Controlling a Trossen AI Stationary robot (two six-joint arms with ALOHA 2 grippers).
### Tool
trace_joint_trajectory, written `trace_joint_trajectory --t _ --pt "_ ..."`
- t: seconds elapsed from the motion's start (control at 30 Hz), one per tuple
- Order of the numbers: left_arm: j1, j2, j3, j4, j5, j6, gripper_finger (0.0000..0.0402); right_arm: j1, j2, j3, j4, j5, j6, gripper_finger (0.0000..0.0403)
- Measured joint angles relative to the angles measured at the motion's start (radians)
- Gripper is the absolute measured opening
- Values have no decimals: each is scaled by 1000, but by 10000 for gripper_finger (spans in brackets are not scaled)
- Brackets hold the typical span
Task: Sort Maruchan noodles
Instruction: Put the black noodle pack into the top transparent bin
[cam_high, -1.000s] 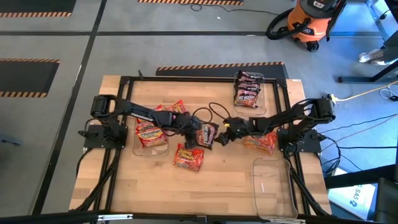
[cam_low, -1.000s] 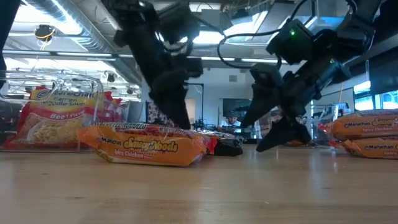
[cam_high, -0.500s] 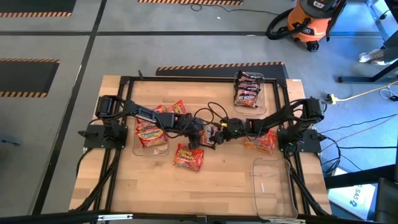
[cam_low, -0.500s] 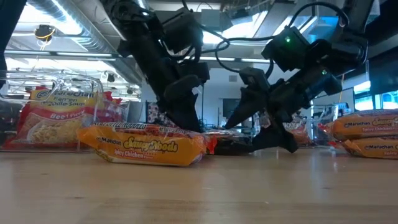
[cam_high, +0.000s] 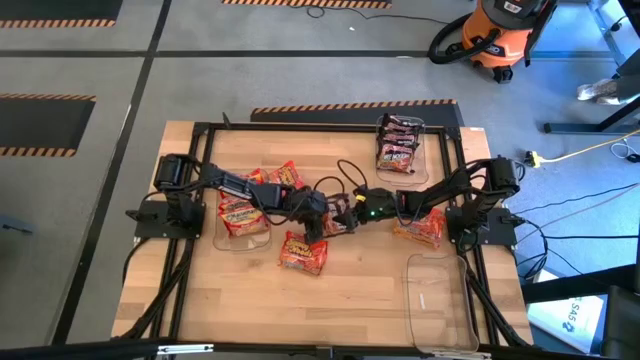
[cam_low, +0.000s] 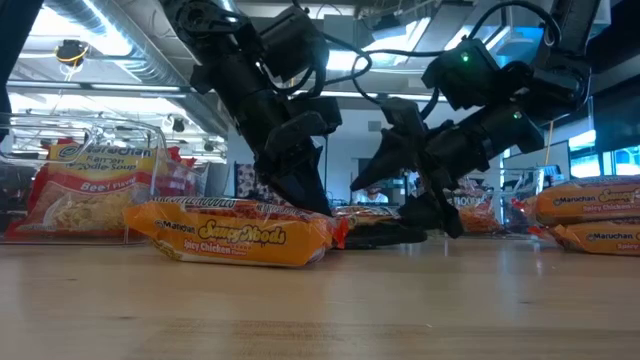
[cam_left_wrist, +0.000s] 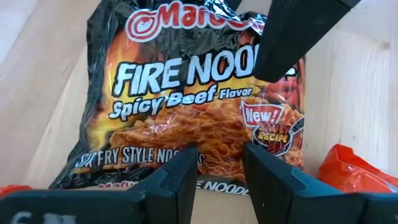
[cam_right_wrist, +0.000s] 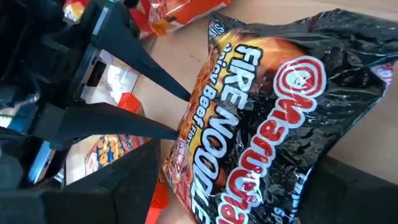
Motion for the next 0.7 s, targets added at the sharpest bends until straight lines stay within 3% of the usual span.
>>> trace_joint_trajectory --t 0.27,0.5,0.7 --pt "-8 -24 0 -20 -5 12 121 -1 -2 2 -93 -35 -10 294" --pt "-8 -117 0 -140 -38 22 121 -1 -2 2 -92 -37 2 294" --pt "-8 -69 -3 -152 -34 30 121 0 -2 2 -92 -35 5 294"
